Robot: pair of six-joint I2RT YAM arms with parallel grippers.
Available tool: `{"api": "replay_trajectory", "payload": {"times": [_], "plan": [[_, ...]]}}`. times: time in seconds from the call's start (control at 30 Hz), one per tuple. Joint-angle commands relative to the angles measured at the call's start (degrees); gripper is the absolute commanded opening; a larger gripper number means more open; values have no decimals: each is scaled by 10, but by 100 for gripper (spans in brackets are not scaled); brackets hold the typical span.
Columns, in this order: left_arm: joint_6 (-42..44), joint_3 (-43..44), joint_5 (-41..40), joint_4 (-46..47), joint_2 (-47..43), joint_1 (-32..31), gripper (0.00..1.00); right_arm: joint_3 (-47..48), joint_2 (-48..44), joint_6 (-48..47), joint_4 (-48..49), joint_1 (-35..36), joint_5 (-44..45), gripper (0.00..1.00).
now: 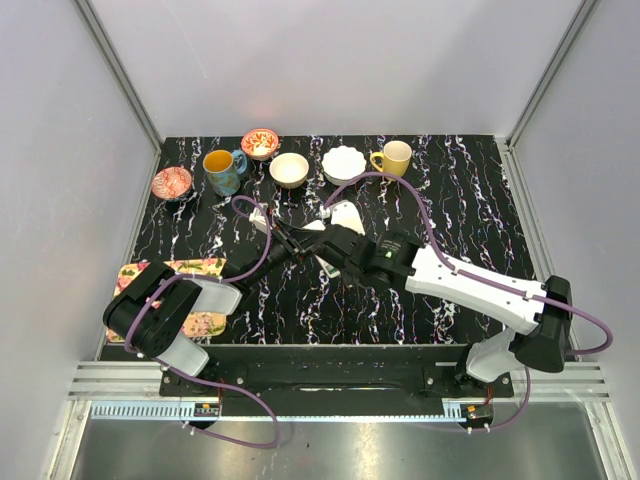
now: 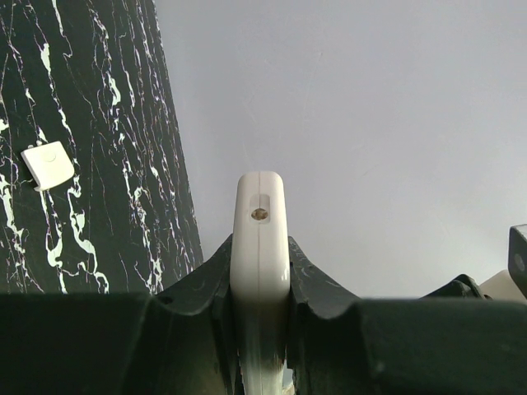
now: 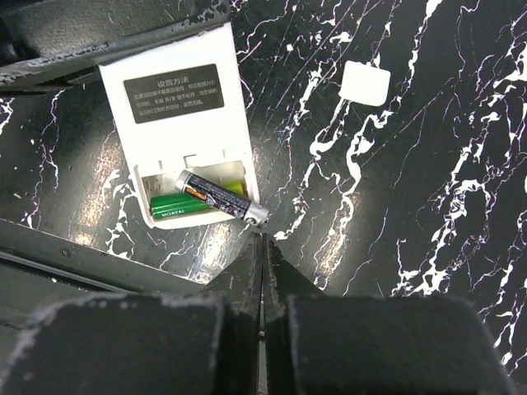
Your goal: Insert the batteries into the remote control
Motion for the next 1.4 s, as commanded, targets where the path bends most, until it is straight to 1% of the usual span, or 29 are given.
{"api": "replay_trajectory", "payload": {"times": [0.0,0.57,0.63,0.73,0.77,0.8,0.83,0.87,0.9,0.93,0.97,1.0,1.03,1.07,1.1,1.13,1.2,1.23,1.3,1.33,1.37], "plan": [[-7,-1,1,240,-22,-3,0,30,10,-12,12,-6,14,0],[-7,-3,1,240,-22,-4,0,53,26,-27,14,-12,12,0],[-5,-5,0,241,-22,-4,0,55,7,-23,13,-12,15,0],[-4,-7,-1,240,-23,-4,0,42,-43,-4,15,-12,49,0],[-3,-7,-1,240,-23,-4,0,24,-60,10,20,-14,75,6],[-2,-7,-2,240,-24,-4,0,12,-95,16,28,-16,82,10],[-1,-9,-2,240,-26,-4,0,-1,-112,17,55,-21,64,16],[-1,-9,-1,240,-25,-4,0,-35,-129,24,73,-33,48,41],[-1,-9,-1,240,-25,-4,0,-54,-161,38,90,-60,26,47],[-1,-9,0,240,-27,-4,0,-74,-177,53,123,-76,-22,62],[-1,-9,0,240,-27,-4,0,-118,-192,68,145,-94,-60,86],[-1,-8,0,240,-28,-4,0,-138,-219,75,167,-128,-96,99],[0,-9,0,241,-31,-4,0,-158,-232,84,210,-140,-157,100],[2,-8,1,240,-32,-4,0,-194,-244,103,229,-148,-181,100],[3,-9,-1,240,-32,-4,0,-209,-262,114,265,-162,-203,100],[4,-7,0,240,-34,-4,0,-224,-270,132,286,-167,-248,100],[3,-4,-1,240,-33,-4,0,-265,-290,149,341,-173,-282,100],[2,0,0,240,-33,-4,0,-275,-296,168,352,-176,-289,98],[-1,5,1,240,-33,-4,0,-304,-308,178,388,-181,-298,96],[-3,7,3,240,-34,-4,0,-310,-309,189,393,-189,-320,93],[-4,8,4,240,-36,-4,0,-320,-309,194,397,-194,-326,93]]}}
